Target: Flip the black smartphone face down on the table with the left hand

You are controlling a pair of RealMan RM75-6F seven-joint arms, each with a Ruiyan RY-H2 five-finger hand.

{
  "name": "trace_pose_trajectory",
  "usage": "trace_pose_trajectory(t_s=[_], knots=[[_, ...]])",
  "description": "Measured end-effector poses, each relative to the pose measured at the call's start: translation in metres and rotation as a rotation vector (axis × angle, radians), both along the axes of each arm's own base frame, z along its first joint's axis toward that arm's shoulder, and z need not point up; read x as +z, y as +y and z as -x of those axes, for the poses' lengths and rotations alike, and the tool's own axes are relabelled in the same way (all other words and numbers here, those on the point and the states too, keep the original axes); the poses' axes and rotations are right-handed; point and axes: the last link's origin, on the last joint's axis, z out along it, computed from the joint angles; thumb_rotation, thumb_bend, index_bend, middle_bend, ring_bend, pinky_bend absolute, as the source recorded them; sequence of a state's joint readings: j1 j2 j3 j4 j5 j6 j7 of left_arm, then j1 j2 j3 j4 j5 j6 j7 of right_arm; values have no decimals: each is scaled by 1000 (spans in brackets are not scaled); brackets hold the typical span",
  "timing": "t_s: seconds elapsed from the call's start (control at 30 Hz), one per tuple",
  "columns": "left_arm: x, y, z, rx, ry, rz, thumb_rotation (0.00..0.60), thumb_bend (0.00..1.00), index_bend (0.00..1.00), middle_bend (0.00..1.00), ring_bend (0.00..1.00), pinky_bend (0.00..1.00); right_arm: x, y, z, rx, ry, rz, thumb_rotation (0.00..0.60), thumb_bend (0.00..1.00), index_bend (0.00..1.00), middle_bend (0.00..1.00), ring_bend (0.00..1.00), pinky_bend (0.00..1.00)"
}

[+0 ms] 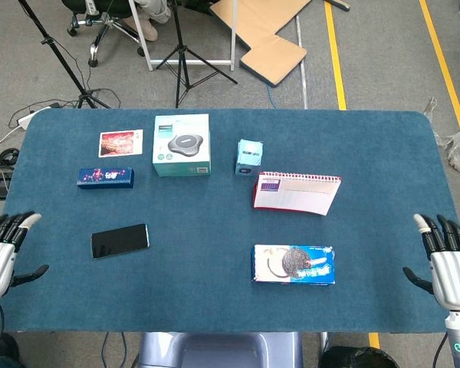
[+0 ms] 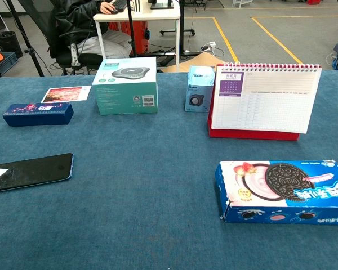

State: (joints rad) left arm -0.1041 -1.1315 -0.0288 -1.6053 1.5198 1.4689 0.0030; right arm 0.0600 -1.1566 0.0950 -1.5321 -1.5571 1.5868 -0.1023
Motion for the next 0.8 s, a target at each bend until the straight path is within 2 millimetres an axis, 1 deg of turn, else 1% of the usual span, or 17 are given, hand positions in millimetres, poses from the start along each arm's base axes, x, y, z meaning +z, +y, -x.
trace_pose_trajectory(t_s=[0.23, 0.33, 0.4, 0.5, 0.53, 0.6, 0.7, 0.73, 0.8], knots=[[-1, 1, -1, 8, 18, 2, 600, 0, 0, 0, 0, 0, 4, 0, 1, 0, -1, 14, 600, 0, 0, 0, 0, 0], [-6, 1, 1, 19, 17, 28, 600, 0, 0, 0, 0, 0, 3, 0, 1, -9, -8, 8, 600, 0, 0, 0, 0, 0], [-11, 3, 1, 23, 14, 54, 600, 18, 0, 0, 0, 0, 3, 1, 0, -11, -12, 4, 600, 0, 0, 0, 0, 0], [-25, 9, -1, 26, 3, 112, 600, 95, 0, 0, 0, 0, 4, 1, 0, -15, -13, 1, 600, 0, 0, 0, 0, 0], [-33, 13, -3, 23, -3, 140, 600, 132, 0, 0, 0, 0, 4, 1, 0, -17, -16, -1, 600, 0, 0, 0, 0, 0], [-48, 21, -9, 15, -11, 184, 600, 175, 0, 0, 0, 0, 4, 1, 1, -20, -17, -8, 600, 0, 0, 0, 0, 0], [-74, 33, -22, -8, -20, 242, 600, 261, 0, 0, 0, 0, 4, -1, 1, -22, -25, -12, 600, 0, 0, 0, 0, 0], [-83, 37, -27, -12, -16, 259, 600, 282, 0, 0, 0, 0, 4, -1, 1, -21, -28, -12, 600, 0, 0, 0, 0, 0], [-95, 42, -33, -16, -5, 278, 600, 288, 0, 0, 0, 0, 5, -2, 1, -20, -30, -14, 600, 0, 0, 0, 0, 0]])
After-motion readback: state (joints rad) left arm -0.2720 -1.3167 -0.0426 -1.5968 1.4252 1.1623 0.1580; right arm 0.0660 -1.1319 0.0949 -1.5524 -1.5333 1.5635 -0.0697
